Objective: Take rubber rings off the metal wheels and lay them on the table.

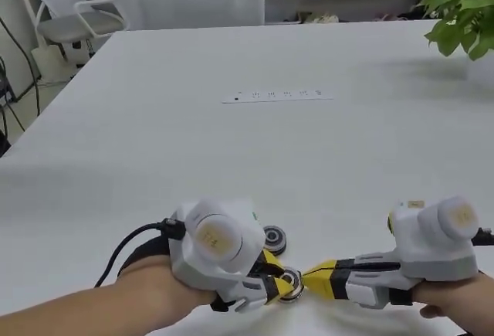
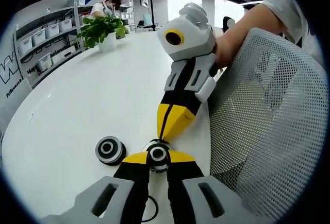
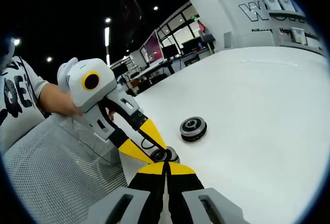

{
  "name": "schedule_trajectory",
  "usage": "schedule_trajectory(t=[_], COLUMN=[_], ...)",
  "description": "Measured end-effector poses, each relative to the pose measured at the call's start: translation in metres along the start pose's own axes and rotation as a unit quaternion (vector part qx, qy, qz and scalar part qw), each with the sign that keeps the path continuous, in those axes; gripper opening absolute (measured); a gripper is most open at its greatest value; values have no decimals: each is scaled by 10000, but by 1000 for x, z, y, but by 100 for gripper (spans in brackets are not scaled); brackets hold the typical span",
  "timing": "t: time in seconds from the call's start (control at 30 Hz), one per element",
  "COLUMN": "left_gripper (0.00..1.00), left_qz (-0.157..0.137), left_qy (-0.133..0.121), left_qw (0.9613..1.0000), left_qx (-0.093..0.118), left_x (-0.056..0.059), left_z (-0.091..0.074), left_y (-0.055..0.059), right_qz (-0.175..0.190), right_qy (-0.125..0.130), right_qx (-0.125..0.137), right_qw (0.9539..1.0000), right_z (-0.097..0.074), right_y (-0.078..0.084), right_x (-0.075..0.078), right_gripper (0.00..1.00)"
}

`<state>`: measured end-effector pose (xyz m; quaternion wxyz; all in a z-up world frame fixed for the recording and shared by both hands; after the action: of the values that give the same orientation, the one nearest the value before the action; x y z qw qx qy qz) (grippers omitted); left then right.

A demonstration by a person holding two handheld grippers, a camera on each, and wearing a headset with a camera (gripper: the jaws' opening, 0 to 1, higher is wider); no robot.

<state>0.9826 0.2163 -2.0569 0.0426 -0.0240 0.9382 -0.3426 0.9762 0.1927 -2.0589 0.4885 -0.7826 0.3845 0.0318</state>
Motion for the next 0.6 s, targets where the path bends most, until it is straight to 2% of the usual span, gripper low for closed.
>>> schedule_trajectory(t=[0.6], left_gripper=[7], left_qz=[-2], left_qy=[-12], left_qw=[10000], left_qx=[-19], left_x=[0], left_z=[0], left_y=[0], right_qz=[-166], right_qy=[-82], right_qx=[48], right_qw=[9998], right_z=[3], right_y=[-3], right_x=[-6], right_gripper=[0])
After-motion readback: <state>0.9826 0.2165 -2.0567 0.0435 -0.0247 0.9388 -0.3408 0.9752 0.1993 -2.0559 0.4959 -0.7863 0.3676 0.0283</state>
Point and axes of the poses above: the centre of the closed fingertips' face, and the gripper's own axes: z roughly forward along the fingers, x roughly to its right, y roughly out of its underside, the point moved 1 cm from there along -z, roughly backward along the fingers, and after that the axes turned 8 degrees about -x, right-handed, at the moved point
